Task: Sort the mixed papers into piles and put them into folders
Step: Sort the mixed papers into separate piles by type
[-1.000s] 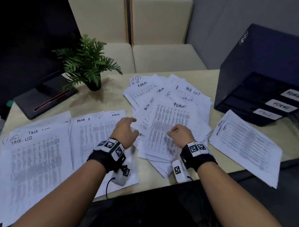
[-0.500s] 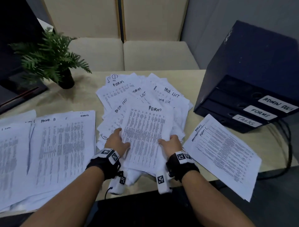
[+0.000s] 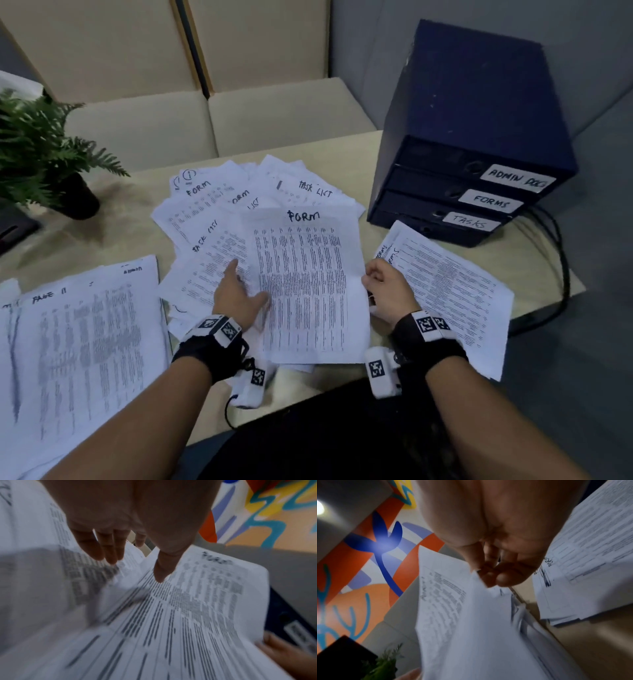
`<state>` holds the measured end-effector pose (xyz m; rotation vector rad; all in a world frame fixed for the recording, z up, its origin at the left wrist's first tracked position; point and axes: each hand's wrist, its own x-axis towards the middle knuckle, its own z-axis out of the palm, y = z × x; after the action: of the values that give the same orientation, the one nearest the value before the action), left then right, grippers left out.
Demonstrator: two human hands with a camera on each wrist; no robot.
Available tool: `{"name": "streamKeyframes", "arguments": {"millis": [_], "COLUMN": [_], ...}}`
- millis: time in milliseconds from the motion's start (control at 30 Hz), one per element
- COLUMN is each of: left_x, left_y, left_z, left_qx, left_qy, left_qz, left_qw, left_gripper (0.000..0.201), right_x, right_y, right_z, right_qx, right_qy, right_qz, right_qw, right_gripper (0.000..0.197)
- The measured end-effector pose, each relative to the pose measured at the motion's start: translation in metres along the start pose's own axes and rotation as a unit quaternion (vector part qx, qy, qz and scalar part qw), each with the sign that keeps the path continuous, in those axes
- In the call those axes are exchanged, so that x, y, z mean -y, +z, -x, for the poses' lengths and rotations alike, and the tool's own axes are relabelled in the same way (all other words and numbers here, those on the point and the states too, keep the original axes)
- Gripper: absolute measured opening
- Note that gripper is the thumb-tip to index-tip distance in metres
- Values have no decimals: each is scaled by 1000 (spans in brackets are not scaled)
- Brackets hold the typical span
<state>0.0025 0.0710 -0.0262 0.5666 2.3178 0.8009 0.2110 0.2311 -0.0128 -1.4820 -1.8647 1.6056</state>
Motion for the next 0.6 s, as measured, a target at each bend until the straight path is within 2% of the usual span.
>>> {"name": "streamKeyframes", "arguments": {"millis": [67, 100, 200, 233, 300, 400, 500, 600], "left_x": [-5, -5, -4, -3, 0, -2, -18, -41], "left_y": [-6, -9, -13, -13, -8, 6, 28, 54], "left_z": [-1, -1, 1, 4, 8, 18, 31, 43], "left_qx": [31, 42, 26, 23, 44, 99, 133, 175], "left_qy": [-20, -21, 1, -1, -13, -34, -59, -64], "left_qz": [52, 65, 105, 129, 165, 217, 260, 272], "left_qw": [998, 997, 994, 991, 985, 970, 955, 944], "left_gripper": [83, 71, 21, 14, 12, 16, 9, 14], "right_x": [2, 3, 4, -2, -10, -23, -31, -40], "right_y": [-3, -5, -8, -8, -9, -22, -47, -76], "right_z": [9, 14, 30, 35, 45, 53, 51, 37], "right_qx": [-2, -12, -20, -7, 5, -20, -10, -21], "right_qy": [19, 24, 42, 57, 69, 43, 50, 47], "right_qz": [-56, -73, -75, -72, -49, 73, 112, 194], "right_qw": [998, 997, 996, 996, 996, 996, 992, 980], "right_gripper": [34, 32, 3, 11, 13, 5, 18, 9]}}
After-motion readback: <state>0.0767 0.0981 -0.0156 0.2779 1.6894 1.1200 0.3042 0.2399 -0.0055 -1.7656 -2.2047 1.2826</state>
